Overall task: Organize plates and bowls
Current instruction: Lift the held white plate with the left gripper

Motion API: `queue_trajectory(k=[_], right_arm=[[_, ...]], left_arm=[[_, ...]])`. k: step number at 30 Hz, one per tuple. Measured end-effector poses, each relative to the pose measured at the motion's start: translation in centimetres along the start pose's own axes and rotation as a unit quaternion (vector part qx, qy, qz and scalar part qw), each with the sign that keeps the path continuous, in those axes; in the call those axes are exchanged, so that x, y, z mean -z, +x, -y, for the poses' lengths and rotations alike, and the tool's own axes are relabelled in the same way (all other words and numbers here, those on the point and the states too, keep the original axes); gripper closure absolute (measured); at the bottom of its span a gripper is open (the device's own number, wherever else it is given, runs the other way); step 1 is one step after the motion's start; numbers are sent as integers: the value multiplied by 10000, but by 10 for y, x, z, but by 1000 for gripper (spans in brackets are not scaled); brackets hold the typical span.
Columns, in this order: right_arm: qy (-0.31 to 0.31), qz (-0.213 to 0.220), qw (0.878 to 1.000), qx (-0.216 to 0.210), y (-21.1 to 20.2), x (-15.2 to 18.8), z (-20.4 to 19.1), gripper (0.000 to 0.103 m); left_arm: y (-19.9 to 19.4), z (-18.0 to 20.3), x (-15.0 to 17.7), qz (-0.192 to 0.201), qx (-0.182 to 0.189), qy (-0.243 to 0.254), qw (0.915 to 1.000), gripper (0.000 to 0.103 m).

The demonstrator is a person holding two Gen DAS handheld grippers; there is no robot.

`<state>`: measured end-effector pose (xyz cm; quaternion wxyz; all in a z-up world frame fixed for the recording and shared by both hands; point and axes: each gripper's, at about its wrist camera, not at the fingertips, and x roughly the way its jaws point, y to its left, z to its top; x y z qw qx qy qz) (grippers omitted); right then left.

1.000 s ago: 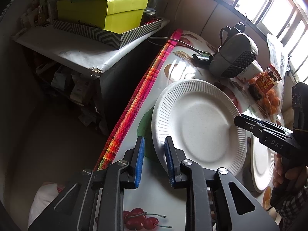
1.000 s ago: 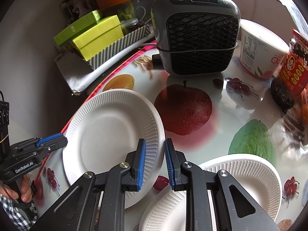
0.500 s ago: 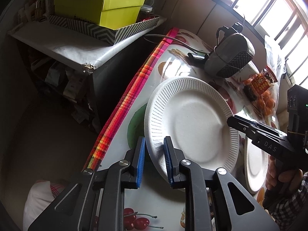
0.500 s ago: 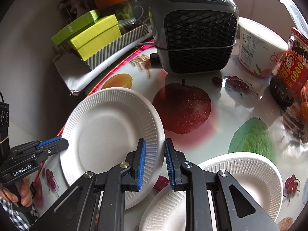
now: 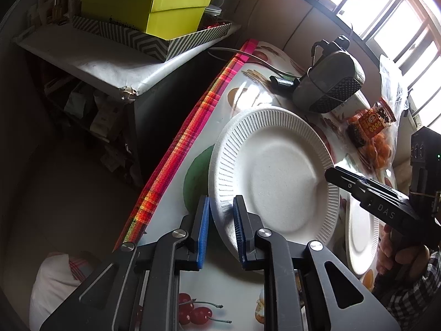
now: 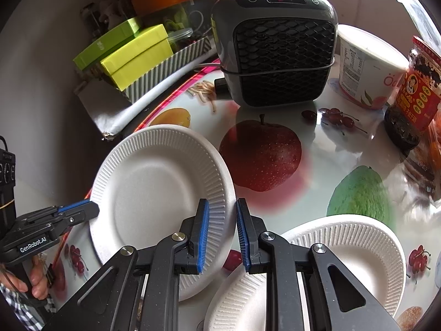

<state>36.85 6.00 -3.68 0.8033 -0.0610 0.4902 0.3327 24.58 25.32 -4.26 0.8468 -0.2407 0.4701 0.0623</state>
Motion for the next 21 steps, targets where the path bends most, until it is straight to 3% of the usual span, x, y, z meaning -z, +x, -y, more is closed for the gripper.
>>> queue_trajectory(k=[21], right_arm=[[96, 181, 9997, -124, -36, 12, -6, 84]], left_arm=[[-35, 6, 14, 150, 177, 26, 9997, 85]])
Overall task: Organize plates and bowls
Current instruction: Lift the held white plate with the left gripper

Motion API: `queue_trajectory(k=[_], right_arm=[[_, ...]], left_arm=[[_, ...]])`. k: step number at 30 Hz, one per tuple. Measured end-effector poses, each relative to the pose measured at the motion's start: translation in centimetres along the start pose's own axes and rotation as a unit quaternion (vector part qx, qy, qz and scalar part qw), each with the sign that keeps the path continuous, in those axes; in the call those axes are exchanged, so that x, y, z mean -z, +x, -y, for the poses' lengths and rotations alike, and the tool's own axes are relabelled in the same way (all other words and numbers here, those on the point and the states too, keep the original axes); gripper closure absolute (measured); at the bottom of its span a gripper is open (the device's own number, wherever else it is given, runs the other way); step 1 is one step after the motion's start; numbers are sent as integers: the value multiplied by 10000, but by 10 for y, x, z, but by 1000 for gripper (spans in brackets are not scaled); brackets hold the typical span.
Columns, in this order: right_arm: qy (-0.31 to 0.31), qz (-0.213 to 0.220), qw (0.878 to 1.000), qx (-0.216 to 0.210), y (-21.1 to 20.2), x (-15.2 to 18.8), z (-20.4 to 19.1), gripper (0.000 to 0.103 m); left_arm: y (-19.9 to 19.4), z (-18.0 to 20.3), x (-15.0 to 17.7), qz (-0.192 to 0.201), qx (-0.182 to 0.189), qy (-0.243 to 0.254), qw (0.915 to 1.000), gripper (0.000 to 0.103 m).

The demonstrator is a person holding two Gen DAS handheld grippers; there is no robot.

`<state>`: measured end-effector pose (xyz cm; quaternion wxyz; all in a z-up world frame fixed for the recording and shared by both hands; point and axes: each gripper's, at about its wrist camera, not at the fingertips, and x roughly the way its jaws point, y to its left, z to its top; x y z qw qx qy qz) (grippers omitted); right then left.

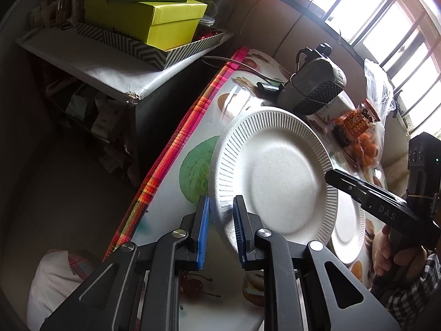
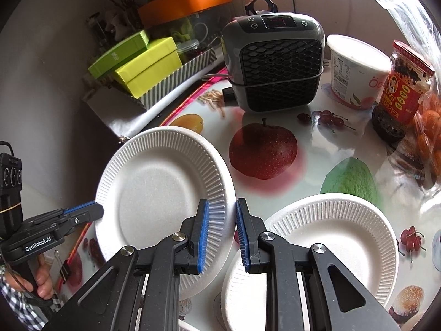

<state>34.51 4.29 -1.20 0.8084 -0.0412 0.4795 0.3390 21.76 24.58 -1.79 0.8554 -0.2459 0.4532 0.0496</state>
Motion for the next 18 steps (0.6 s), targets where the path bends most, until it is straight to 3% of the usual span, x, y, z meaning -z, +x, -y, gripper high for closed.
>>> queue_trajectory(k=[18], right_arm=[[189, 140, 9997, -17, -48, 43, -1, 84]], left_arm=[[-26, 17, 31, 13, 179, 197, 9996, 85]])
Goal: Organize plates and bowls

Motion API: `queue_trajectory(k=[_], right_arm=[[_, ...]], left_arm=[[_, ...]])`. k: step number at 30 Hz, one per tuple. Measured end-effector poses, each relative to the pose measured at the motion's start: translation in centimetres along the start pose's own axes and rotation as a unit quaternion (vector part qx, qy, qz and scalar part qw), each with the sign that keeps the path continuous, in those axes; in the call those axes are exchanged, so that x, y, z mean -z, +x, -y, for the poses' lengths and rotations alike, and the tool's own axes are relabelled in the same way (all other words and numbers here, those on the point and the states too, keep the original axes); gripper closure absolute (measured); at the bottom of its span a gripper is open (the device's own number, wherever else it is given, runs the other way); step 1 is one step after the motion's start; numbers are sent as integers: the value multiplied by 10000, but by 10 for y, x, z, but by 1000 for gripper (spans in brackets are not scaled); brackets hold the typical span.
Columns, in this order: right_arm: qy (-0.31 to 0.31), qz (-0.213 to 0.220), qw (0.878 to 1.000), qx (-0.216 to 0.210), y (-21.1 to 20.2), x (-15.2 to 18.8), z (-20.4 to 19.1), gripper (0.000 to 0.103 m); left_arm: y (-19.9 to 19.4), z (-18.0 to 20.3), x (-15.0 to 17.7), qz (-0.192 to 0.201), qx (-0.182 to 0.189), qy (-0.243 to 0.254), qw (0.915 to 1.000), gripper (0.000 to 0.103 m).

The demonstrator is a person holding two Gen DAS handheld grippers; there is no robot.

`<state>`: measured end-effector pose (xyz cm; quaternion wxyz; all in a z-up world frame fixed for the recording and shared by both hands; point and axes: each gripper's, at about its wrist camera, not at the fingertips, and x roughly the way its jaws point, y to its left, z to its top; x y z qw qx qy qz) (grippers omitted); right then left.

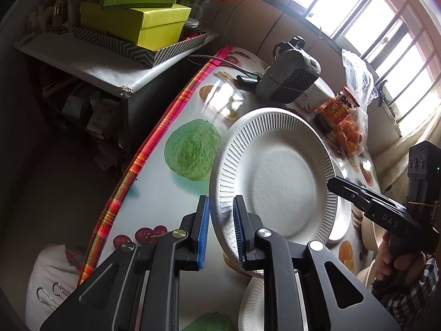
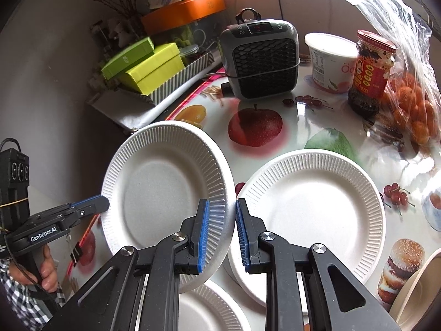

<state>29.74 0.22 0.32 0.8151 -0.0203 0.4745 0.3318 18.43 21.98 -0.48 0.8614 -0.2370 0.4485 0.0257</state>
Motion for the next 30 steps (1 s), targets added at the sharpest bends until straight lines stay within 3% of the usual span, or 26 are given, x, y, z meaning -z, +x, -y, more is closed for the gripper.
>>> queue_trajectory(k=[30], right_arm=[[263, 71, 9996, 38, -62, 74, -4, 84]], left_arm=[[-25, 24, 61, -199, 194, 222, 9994, 85]])
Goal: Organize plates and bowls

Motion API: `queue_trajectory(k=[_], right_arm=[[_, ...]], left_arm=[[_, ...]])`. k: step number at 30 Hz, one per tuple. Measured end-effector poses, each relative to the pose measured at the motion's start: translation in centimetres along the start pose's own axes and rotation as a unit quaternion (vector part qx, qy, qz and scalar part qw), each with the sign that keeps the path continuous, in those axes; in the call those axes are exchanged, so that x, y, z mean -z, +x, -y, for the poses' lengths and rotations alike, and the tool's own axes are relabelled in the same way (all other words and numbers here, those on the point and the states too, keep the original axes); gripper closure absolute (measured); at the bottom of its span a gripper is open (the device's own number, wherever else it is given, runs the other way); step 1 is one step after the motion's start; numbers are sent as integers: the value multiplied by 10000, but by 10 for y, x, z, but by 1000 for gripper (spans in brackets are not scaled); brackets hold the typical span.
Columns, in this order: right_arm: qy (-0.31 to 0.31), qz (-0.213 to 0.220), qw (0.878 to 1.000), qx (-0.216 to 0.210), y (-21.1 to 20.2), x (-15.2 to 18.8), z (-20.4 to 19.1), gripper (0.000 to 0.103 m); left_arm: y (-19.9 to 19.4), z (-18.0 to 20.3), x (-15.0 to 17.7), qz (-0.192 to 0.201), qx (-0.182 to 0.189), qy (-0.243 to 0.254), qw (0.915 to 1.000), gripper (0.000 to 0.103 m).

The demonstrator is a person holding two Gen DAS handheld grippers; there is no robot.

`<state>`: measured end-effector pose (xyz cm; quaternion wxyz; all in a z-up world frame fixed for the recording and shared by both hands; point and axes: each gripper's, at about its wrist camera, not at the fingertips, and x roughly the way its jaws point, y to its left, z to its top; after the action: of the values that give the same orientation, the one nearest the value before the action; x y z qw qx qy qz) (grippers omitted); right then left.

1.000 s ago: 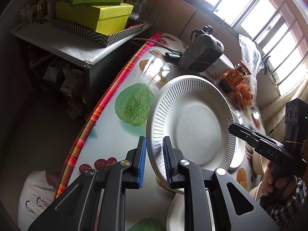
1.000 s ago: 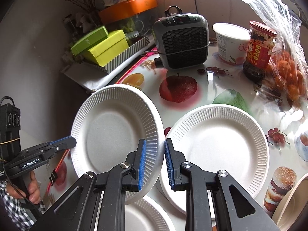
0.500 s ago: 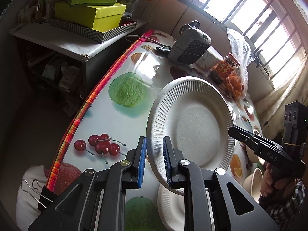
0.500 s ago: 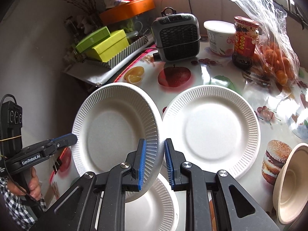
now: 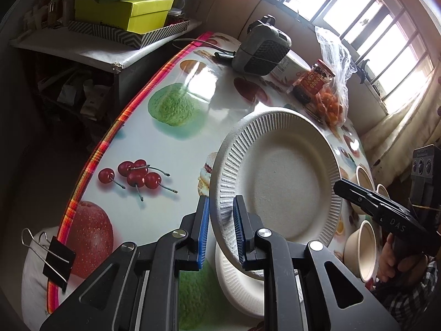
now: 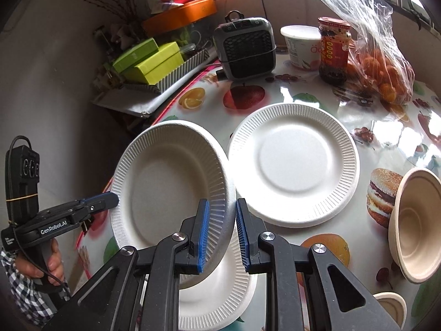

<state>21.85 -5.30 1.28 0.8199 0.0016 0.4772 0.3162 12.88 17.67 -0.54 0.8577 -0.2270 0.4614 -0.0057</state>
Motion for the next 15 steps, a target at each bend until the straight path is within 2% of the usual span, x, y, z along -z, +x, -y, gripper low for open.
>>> queue_trajectory(k=[15], right_arm=[[118, -93, 9999, 67, -16, 29, 4, 84]], left_arm=[[0, 10, 23, -210, 92, 113, 9997, 85]])
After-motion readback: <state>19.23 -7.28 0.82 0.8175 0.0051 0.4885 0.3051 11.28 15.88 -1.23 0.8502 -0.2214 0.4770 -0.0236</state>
